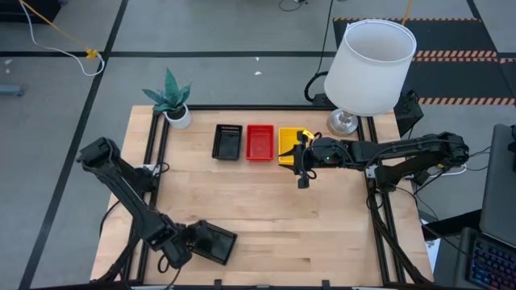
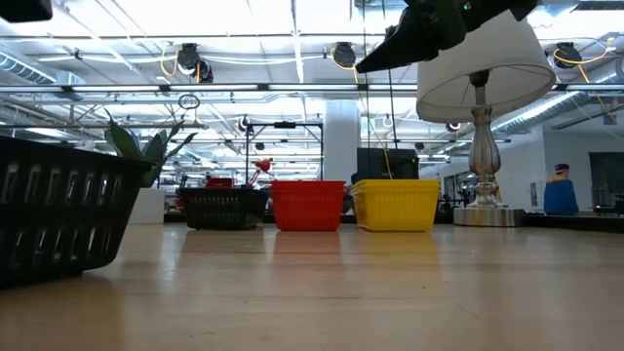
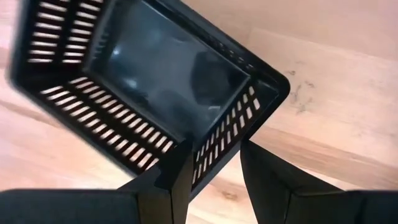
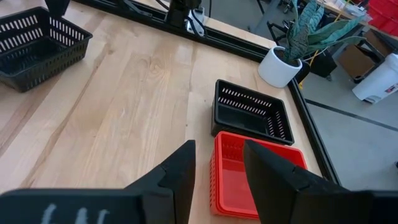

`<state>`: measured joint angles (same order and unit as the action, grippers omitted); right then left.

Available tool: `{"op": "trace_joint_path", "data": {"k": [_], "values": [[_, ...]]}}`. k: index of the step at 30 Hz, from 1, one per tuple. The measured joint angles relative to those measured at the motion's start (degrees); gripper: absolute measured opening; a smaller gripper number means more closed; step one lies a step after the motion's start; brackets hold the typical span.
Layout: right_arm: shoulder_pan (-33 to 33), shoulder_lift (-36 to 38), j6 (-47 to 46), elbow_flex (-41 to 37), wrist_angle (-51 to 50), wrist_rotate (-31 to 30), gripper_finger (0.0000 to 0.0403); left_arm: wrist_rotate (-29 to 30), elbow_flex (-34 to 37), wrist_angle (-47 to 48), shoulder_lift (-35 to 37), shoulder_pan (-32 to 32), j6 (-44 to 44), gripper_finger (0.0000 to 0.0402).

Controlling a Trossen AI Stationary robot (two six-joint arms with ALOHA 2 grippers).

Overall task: Stack baskets by color
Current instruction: Stack the bottom black bin on the stacked black bins

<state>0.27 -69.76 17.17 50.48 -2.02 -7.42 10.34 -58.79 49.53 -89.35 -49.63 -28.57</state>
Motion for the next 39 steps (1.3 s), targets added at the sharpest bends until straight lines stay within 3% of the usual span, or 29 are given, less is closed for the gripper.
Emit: {"op": "trace_joint_path", "data": {"k": [10, 39], "values": [[0.0, -0.01, 0.02, 0.0, 0.0, 0.0, 0.013, -0.58, 0.03, -0.07, -3.93, 0.04, -1.32, 0.0136], [0.0, -0.02, 0.06, -0.02, 0.02, 0.0, 0.013, -1.36, -4.41, 3.96, -3.97, 0.04, -0.99, 0.0135]]}}
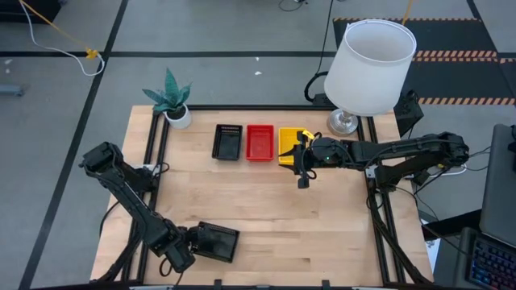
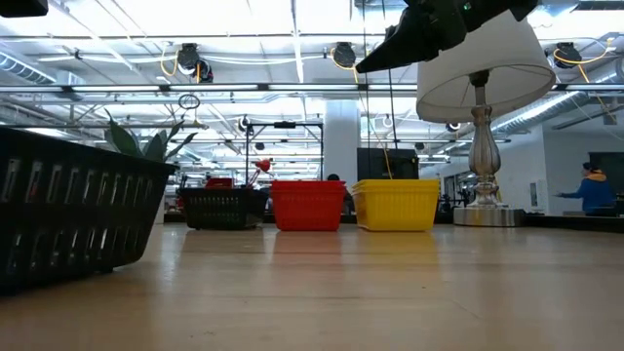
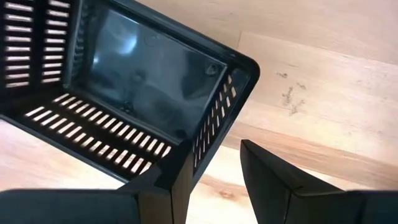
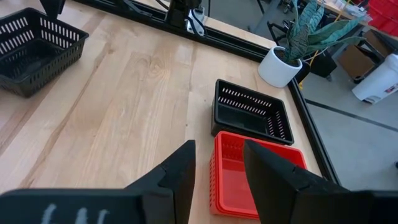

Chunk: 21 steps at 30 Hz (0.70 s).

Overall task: Stack baskets by color
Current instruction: Stack the bottom black bin on the stacked black bins

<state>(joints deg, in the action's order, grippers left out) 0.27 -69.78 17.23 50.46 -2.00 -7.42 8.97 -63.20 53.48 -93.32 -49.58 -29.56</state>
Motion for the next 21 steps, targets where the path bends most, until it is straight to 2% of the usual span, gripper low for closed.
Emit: {"op": "trace_joint_path", "data": {"k": [9, 16, 21], "values": [[0.0, 0.0, 0.15, 0.0, 0.0, 0.0, 0.013, 0.08, 2.4, -1.6, 0.0, 0.04, -0.62, 0.0135], [0.0, 0.02, 0.39, 0.0, 0.0, 0.0, 0.013, 0.6, 5.14, -8.04, 0.0, 0.7, -1.9, 0.0134], [0.0, 0.0, 0.39, 0.0, 0.0, 0.0, 0.013, 1.62, 5.51, -9.52, 0.0, 1.68, -2.27, 0.0092]]}}
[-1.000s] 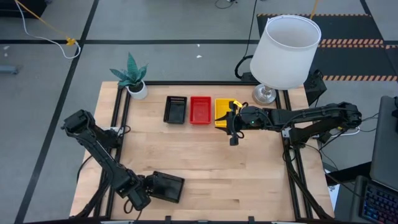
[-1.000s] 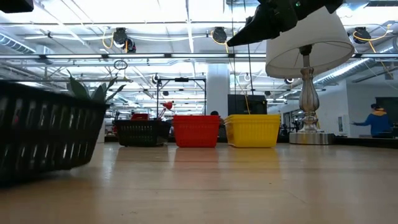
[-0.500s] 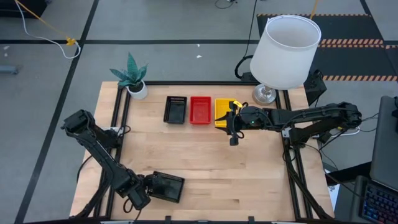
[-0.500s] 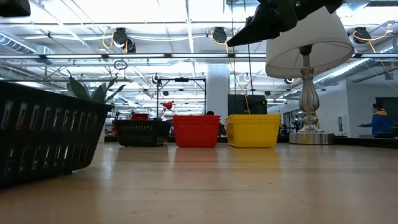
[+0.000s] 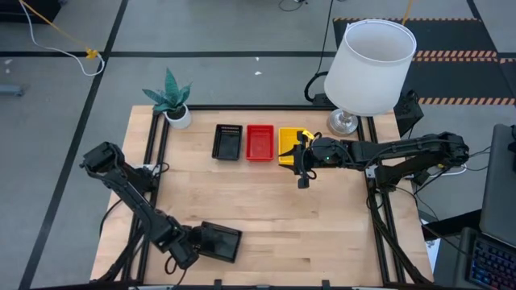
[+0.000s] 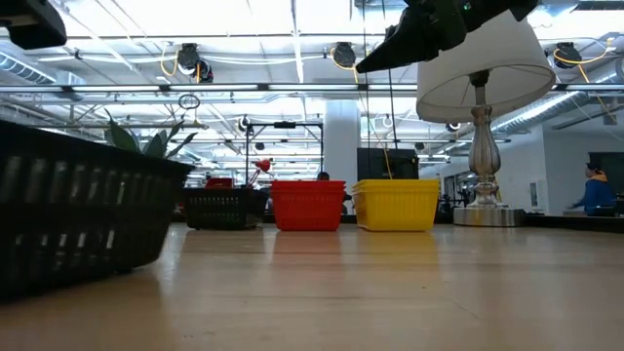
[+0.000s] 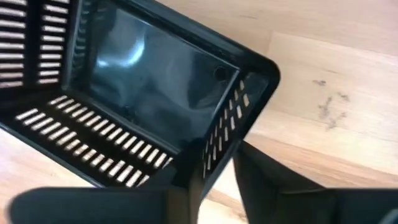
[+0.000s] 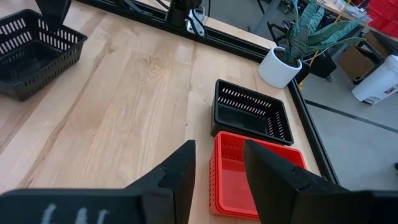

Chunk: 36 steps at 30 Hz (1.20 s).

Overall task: Stack baskets by color
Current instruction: Stack the bottom black bin on the stacked black bins

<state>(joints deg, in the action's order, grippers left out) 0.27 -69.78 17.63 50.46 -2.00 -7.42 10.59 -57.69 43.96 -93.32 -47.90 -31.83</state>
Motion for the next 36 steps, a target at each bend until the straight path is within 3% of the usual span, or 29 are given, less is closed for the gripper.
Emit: {"op": "trace_joint_path", "data": {"k": [7, 14, 20, 25, 36], "values": [[0.0, 0.01, 0.0, 0.0, 0.0, 0.0, 0.013, 0.74, 0.0, -1.76, 0.0, 0.52, 0.47, 0.0012], [0.0, 0.01, 0.0, 0.0, 0.0, 0.0, 0.013, 4.96, 0.0, -3.02, 0.0, 0.59, 0.84, 0.0029], [0.0, 0.02, -0.02, 0.0, -0.02, 0.0, 0.013, 8.77, -1.09, -3.54, 0.4, 1.42, 5.28, 0.0008], [0.0, 0.0, 0.0, 0.0, -0.02, 0.0, 0.013, 13.69, -3.77, -3.1, 0.92, 2.33, 6.47, 0.0014], [0.0, 0.0, 0.0, 0.0, -0.02, -0.02, 0.013, 24.88, -13.62, 7.5, 0.92, 7.13, 6.29, 0.0007]]}}
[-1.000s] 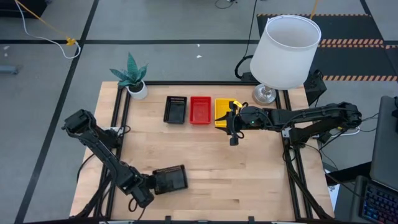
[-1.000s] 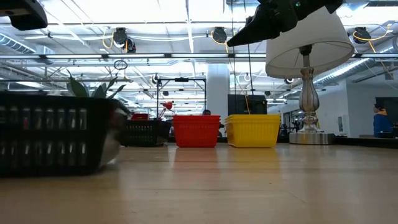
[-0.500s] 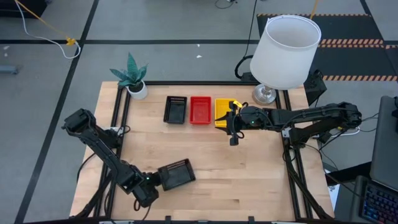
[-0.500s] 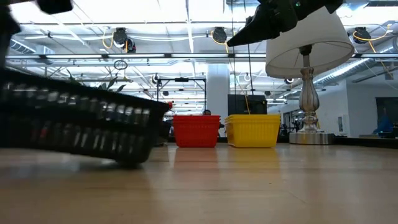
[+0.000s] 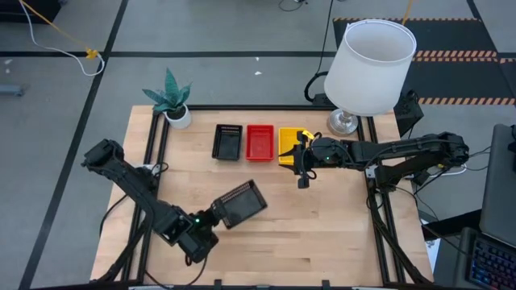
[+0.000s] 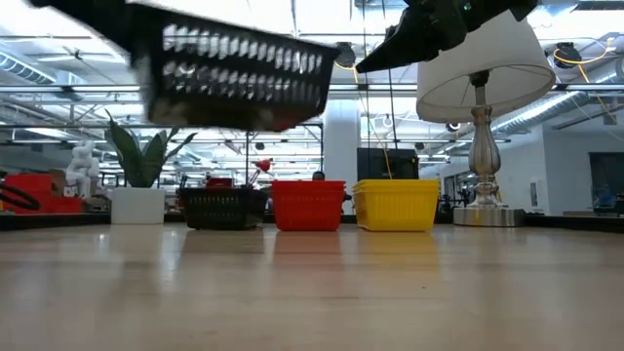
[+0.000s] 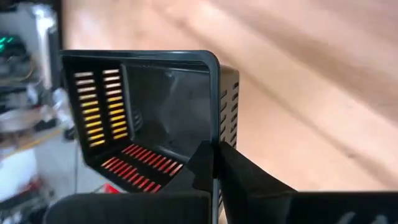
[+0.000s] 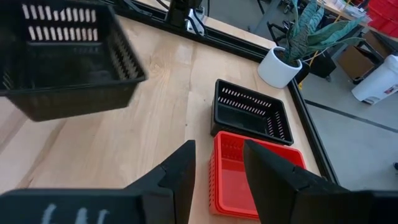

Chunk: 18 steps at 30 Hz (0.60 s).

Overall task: Stack baskets by color
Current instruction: Stack the bottom black bin on the stacked black bins

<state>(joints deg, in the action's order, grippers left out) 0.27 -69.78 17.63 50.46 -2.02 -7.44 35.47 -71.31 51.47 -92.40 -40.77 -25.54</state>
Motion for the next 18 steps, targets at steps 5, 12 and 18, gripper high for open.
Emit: {"op": "trace_joint_path", "data": {"k": [5, 12, 18], "values": [[0.0, 0.0, 0.65, 0.0, -0.02, -1.2, 0.013, 4.77, -5.39, 5.78, 0.0, 3.53, 1.19, 0.0008], [-0.01, 0.01, 1.35, 0.0, -1.8, -3.26, 0.013, 10.07, -11.47, 13.95, 0.0, 9.07, 6.29, 0.0006], [-0.02, 0.02, 1.49, 0.0, -2.9, -3.27, 0.0111, 11.96, -13.4, 16.58, 0.41, 14.33, 9.69, 0.0012]]}}
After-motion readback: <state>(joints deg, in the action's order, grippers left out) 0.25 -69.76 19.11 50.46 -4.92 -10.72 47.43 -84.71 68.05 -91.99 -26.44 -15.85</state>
